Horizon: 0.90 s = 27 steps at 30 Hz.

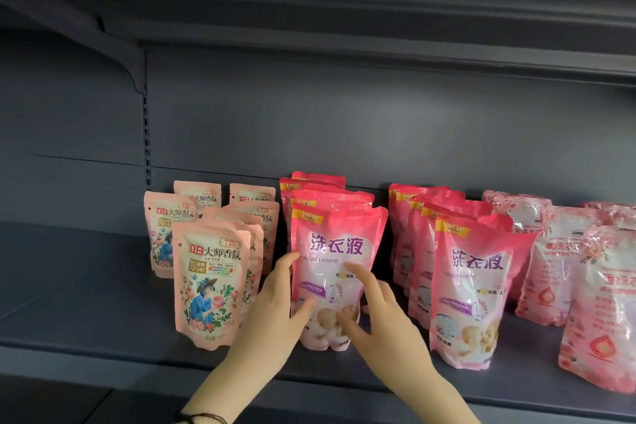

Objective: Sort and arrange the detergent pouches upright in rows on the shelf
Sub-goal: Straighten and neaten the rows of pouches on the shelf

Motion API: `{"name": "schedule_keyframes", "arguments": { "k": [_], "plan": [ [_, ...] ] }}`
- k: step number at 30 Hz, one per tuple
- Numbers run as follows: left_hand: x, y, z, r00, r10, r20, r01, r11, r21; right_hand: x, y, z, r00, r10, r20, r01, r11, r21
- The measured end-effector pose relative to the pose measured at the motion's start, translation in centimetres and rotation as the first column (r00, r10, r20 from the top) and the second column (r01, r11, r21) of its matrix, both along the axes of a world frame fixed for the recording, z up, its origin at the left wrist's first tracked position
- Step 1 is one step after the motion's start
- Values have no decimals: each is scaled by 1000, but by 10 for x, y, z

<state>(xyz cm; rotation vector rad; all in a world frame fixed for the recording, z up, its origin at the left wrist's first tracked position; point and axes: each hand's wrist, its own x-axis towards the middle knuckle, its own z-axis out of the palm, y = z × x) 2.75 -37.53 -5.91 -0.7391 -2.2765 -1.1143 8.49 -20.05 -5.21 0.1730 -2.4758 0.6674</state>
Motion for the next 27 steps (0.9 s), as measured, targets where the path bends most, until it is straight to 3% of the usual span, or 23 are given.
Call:
{"name": "schedule_keyframes", "arguments": {
  "k": [3, 10, 15, 18, 20, 27],
  "plan": [
    [4, -6, 15, 997, 65, -48, -72, 986, -151, 5, 6, 14, 998, -36, 55, 26, 985, 172],
    [13, -20, 49, 992, 105, -75, -127, 890, -437, 6, 13, 52, 987, -52, 150, -11, 920, 391],
    [21, -32, 99, 992, 22, -123, -102, 718, -689, 10, 6, 107, 972, -17, 233, -109, 849, 518],
    [12, -39, 154, 935, -60, -348, -233, 635, -736, 8, 2, 167, 964, 31, 264, -191, 771, 607],
    [0, -45, 190, 903, -93, -419, -284, 603, -745, 0, -3, 203, 967, 21, 254, -191, 721, 666],
    [-71, -57, 231, 910, -137, -392, -283, 484, -828, -63, -22, 247, 948, -56, 314, -191, 691, 697]
  ]
}}
